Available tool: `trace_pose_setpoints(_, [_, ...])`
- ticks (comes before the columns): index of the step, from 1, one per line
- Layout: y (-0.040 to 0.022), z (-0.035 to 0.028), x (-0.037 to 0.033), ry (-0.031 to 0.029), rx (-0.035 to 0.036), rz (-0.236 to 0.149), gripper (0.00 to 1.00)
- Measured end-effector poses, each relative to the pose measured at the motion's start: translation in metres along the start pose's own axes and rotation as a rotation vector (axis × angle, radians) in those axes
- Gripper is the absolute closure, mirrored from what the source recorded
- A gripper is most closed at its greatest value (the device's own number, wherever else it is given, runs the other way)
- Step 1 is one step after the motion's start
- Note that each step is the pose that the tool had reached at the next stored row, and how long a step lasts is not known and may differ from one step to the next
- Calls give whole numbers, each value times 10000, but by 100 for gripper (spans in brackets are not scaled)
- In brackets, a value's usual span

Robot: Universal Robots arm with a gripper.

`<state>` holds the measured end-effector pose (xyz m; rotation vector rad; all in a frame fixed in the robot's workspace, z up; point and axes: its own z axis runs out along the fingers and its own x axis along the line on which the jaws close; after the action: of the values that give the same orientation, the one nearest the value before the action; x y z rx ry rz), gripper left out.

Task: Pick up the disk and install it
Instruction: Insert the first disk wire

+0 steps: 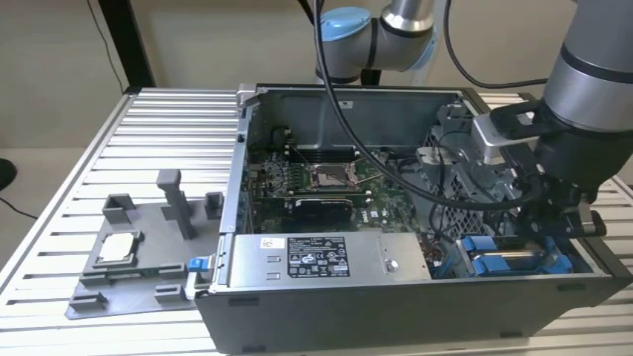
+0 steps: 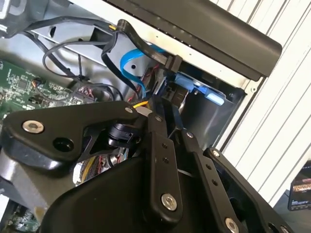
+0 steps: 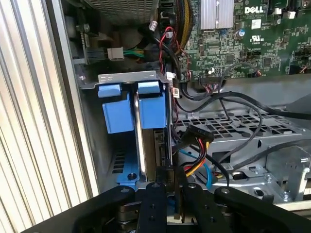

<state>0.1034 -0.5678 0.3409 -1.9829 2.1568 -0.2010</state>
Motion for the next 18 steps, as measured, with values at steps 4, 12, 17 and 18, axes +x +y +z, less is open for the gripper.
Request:
trace_pose_setpoints(4, [-6,7,0,67,3,-97,100])
trace_pose_setpoints(12, [-8,26,-13,64,5,-107,100])
trace_pose_setpoints(17, [-11,33,-15,66,12,-108,100])
trace_pose_setpoints(18, [-14,38,-15,65,14,-109,100])
